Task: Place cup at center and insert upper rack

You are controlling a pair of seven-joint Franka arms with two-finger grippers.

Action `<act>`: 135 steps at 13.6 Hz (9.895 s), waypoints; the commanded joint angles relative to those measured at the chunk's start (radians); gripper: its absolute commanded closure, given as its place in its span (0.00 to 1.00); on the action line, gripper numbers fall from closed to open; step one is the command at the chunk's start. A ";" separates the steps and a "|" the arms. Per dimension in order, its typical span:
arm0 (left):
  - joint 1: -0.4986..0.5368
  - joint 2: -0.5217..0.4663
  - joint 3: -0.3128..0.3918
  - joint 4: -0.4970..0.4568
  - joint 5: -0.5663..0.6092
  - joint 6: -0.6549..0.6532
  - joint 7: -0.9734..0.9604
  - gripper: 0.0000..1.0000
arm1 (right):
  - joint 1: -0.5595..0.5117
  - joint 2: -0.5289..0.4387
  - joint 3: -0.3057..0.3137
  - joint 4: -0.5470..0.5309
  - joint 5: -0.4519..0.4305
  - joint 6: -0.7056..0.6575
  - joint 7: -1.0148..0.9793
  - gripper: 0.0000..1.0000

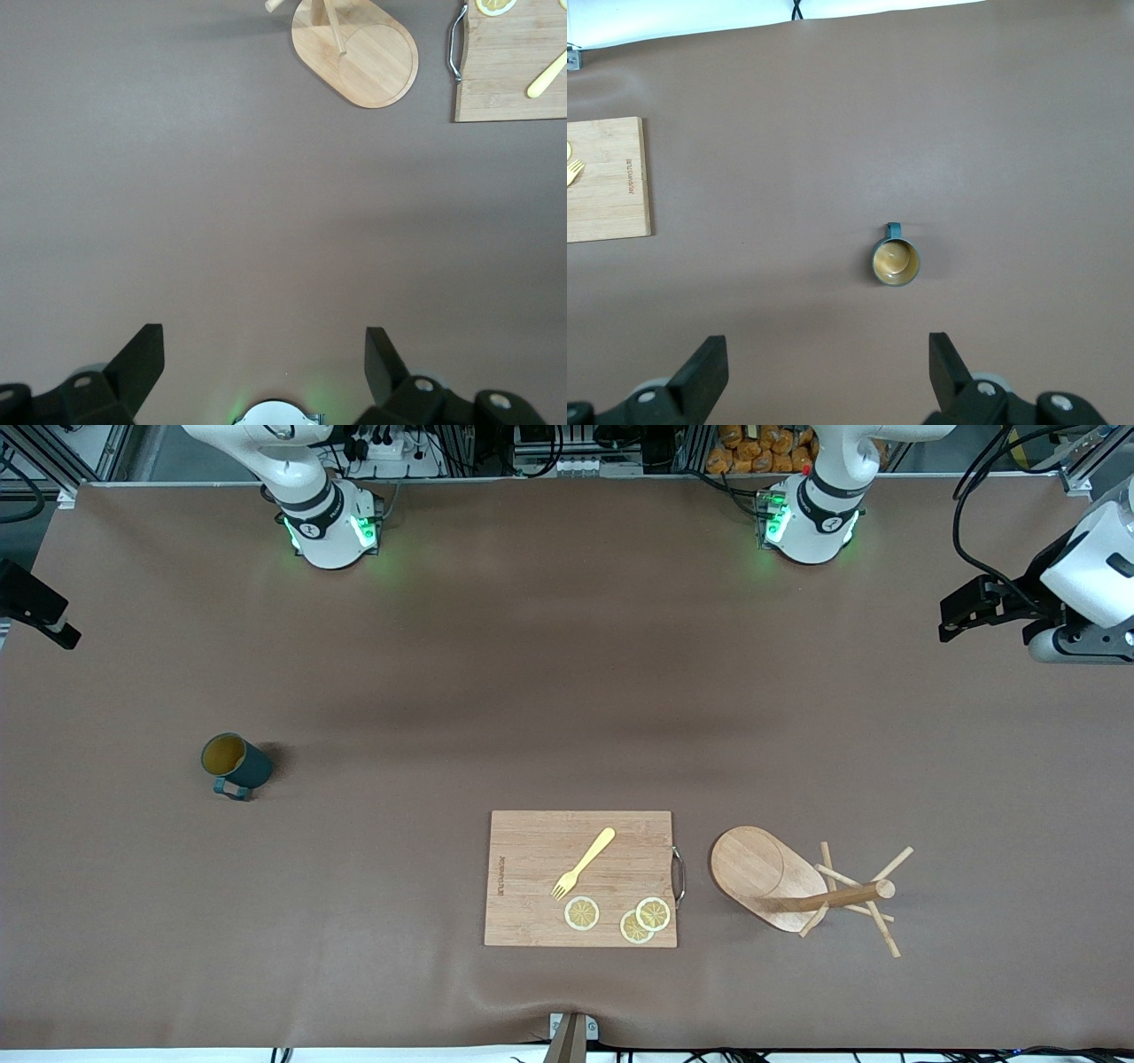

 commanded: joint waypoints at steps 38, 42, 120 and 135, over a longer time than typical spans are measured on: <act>0.020 0.013 -0.012 -0.001 0.010 0.011 -0.009 0.00 | -0.007 0.349 0.004 0.012 -0.016 0.092 -0.003 0.00; 0.014 0.013 -0.012 -0.001 0.010 0.013 -0.008 0.00 | -0.016 0.447 0.001 -0.002 -0.020 0.127 -0.004 0.00; 0.023 0.033 -0.014 -0.001 0.010 0.020 -0.006 0.00 | 0.611 0.518 0.027 -0.166 0.305 0.446 1.227 1.00; 0.021 0.033 -0.014 -0.001 0.010 0.020 -0.005 0.00 | 0.823 0.729 0.025 0.012 0.435 0.696 1.749 1.00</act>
